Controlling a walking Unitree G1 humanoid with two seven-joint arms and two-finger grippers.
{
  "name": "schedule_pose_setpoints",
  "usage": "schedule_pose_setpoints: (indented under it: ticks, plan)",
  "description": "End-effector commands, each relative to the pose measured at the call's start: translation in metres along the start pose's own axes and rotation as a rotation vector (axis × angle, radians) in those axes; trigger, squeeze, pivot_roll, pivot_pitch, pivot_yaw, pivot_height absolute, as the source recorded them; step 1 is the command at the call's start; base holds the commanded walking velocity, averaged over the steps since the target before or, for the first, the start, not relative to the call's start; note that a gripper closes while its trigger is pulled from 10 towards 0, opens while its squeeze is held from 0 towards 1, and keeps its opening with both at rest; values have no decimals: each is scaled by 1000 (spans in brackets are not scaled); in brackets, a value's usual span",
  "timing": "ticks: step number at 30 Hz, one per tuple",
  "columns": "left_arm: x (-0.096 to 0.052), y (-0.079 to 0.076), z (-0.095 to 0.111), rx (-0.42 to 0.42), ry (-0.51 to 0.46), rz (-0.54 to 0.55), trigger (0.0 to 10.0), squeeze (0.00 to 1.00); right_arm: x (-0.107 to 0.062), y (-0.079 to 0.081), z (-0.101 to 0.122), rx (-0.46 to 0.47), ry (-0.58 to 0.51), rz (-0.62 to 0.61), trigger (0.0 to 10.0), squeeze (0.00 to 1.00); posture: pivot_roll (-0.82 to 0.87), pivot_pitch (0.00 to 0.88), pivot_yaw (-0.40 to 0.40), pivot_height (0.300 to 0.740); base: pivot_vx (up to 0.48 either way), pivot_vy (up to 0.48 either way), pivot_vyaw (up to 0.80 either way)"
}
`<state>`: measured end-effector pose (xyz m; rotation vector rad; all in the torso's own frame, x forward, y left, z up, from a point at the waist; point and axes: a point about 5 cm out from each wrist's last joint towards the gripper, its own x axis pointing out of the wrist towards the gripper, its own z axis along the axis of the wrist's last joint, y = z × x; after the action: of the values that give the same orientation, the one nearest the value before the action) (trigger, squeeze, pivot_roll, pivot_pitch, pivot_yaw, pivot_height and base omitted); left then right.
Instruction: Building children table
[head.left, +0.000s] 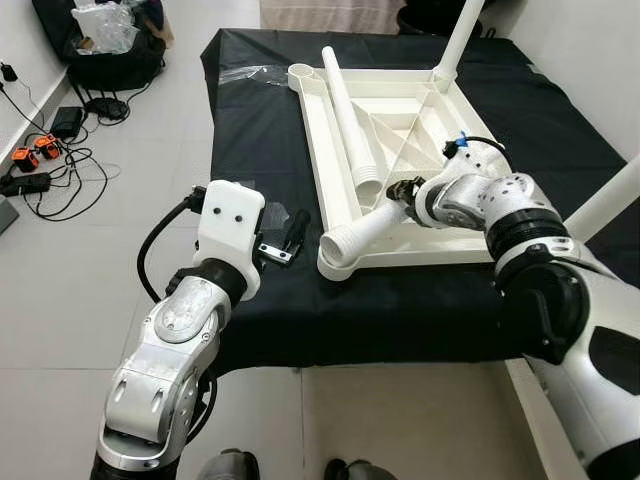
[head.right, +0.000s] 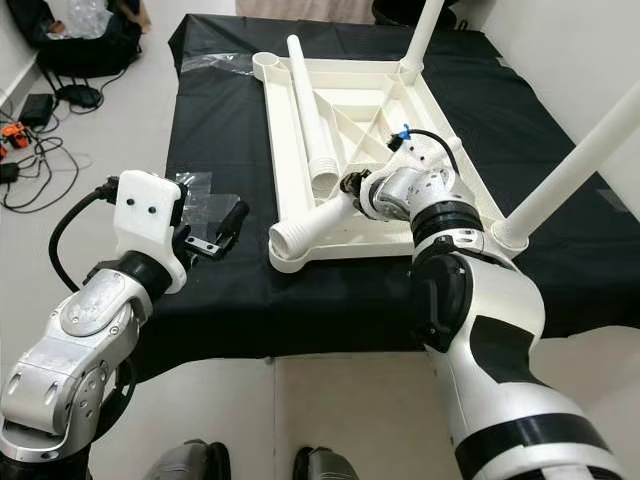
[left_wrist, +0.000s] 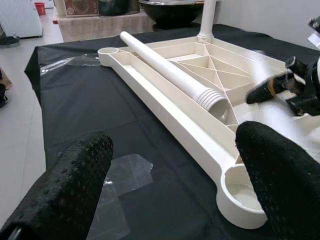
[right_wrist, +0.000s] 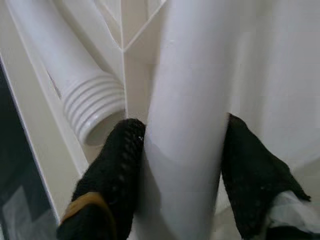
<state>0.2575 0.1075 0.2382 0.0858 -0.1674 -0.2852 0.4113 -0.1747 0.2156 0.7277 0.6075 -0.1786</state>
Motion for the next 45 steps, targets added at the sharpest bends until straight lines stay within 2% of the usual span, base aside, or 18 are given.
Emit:
schedule_pose_setpoints:
  ticks: [1, 7, 10, 11, 12, 13, 15, 16, 18, 19, 22, 26, 30, 33, 36, 37, 41, 45]
  plan:
    - [-2, 0, 0, 2, 5, 7, 10000, 0, 11, -23, -22, 5, 80, -90, 0, 0, 40, 197, -130, 740, 0, 0, 0]
    - [-2, 1, -2, 8, 13, 6, 10000, 0, 8, -10, -19, 62, 82, -1, 0, 0, 44, 191, -125, 740, 0, 0, 0]
    - [-2, 1, -2, 10, 16, 5, 10000, 0, 1, 9, -6, 105, 47, 110, 0, 0, 46, 186, -125, 740, 0, 0, 0]
    - [-2, 1, -2, 10, 16, 5, 10000, 0, 1, 9, -6, 105, 47, 110, 0, 0, 46, 186, -125, 740, 0, 0, 0]
    - [-2, 2, -3, 10, 19, 5, 10000, 0, -5, 21, 3, 113, 16, 182, 0, 0, 48, 178, -122, 740, 0, 0, 0]
    - [-2, 2, -3, 10, 19, 5, 10000, 0, -5, 21, 3, 113, 16, 182, 0, 0, 48, 178, -122, 740, 0, 0, 0]
    - [-1, 2, -6, 7, 34, 3, 10000, 0, -20, 47, 26, 137, -111, 308, 0, 0, 51, 168, -120, 740, 0, 0, 0]
    - [-1, 2, -6, 7, 34, 3, 10000, 0, -20, 47, 26, 137, -111, 308, 0, 0, 51, 168, -120, 740, 0, 0, 0]
    - [0, 2, -8, -4, 54, -2, 10000, 0, -35, 66, 43, 172, -202, 413, 0, 0, 52, 155, -116, 740, 0, 0, 0]
    - [0, 2, -8, -4, 54, -2, 10000, 0, -35, 66, 43, 172, -202, 413, 0, 0, 52, 155, -116, 740, 0, 0, 0]
    - [3, 2, -11, -44, 85, -21, 10000, 0, -71, 108, 65, 139, -339, 662, 0, 0, 57, 143, -110, 740, 0, 0, 0]
    - [6, 6, -12, -67, 98, -14, 10000, 0, -85, 120, 69, 76, -427, 767, 0, 0, 56, 137, -109, 740, 0, 0, 0]
    - [10, 6, -13, -127, 106, -81, 10000, 0, -96, 133, 44, -84, -537, 987, 0, 0, 52, 128, -100, 740, 0, 0, 0]
    - [12, 0, -6, -169, 88, -166, 10000, 0, -91, 132, 20, -184, -570, 1029, 0, 0, 51, 127, -99, 740, 0, 0, 0]
    - [13, -1, -3, -176, 80, -190, 10000, 0, -88, 130, 11, -206, -572, 1038, 0, 0, 51, 127, -99, 740, 0, 0, 0]
    - [15, -3, 0, -185, 73, -223, 10000, 0, -85, 129, -3, -221, -571, 1055, 0, 0, 60, 126, -98, 740, 0, 0, 0]
    - [22, -4, 4, -202, 64, -281, 10000, 0, -84, 128, -31, -243, -566, 1112, 0, 0, 60, 125, -100, 740, 0, 0, 0]
    - [30, 5, 2, -174, 70, -239, 10000, 0, -89, 128, -44, -283, -578, 1150, 0, 0, 62, 131, -95, 740, 0, 0, 0]
